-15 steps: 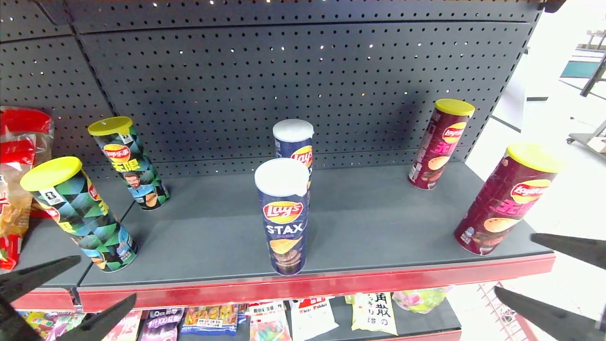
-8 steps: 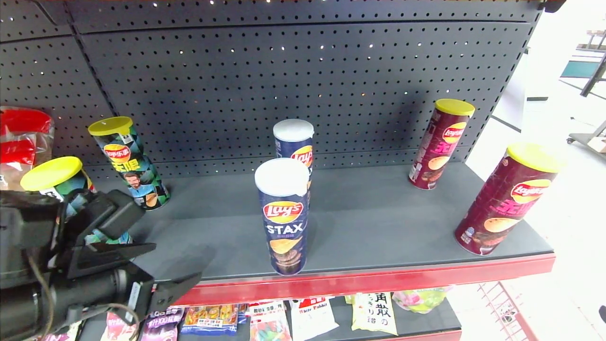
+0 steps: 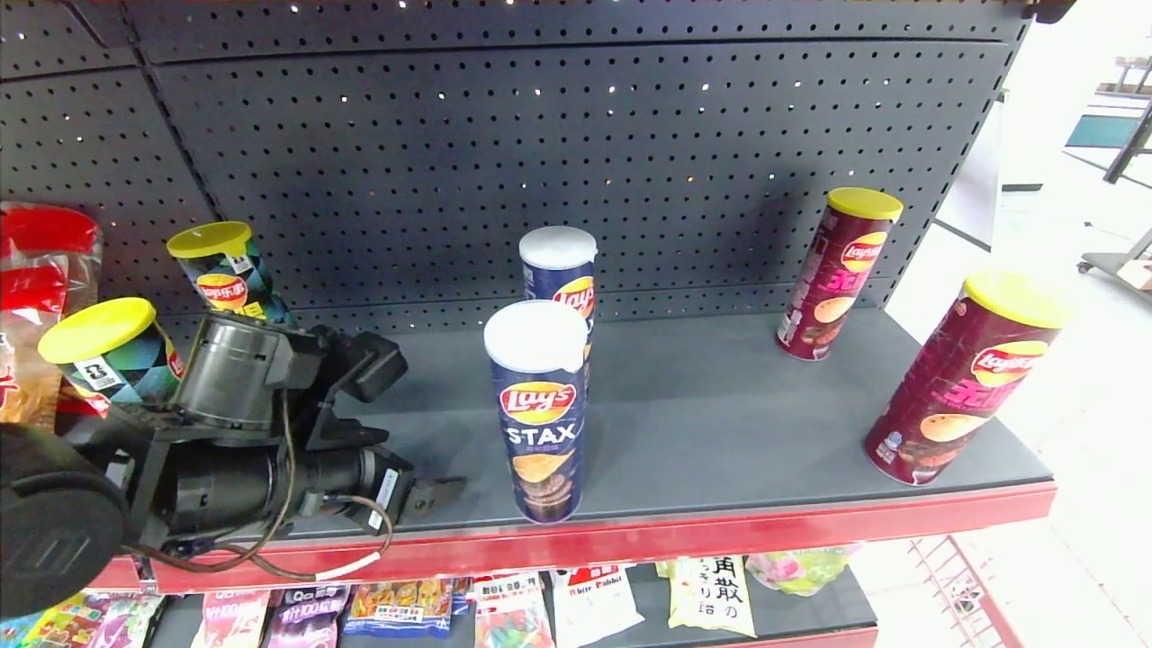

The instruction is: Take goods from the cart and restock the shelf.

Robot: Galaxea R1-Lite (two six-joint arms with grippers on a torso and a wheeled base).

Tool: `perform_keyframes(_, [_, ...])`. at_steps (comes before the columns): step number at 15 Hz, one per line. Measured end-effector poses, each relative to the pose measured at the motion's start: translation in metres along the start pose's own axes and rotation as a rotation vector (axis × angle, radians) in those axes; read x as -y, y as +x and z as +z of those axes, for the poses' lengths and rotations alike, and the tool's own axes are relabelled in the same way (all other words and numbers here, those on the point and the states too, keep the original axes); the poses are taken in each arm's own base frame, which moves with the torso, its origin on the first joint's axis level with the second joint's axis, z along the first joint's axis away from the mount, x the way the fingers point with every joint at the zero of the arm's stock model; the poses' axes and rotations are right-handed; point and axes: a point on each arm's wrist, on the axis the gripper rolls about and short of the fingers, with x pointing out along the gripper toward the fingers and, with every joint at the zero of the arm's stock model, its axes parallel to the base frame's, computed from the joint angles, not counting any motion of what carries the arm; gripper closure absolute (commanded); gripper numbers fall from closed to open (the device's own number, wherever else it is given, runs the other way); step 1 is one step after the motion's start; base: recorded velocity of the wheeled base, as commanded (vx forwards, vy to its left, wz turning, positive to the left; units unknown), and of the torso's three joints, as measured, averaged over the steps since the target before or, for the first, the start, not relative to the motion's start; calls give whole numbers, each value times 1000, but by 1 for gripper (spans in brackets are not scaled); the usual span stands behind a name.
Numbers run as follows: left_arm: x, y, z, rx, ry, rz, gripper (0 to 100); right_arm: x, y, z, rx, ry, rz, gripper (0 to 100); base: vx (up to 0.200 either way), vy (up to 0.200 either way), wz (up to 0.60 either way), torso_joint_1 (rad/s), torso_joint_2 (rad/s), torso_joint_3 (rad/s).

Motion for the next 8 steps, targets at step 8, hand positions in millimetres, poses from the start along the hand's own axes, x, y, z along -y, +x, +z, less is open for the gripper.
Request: perform_keyframes(8, [5, 32, 19, -10, 17, -22, 0, 0, -1, -3, 3, 1, 0, 0, 0, 0, 0, 0, 0, 0])
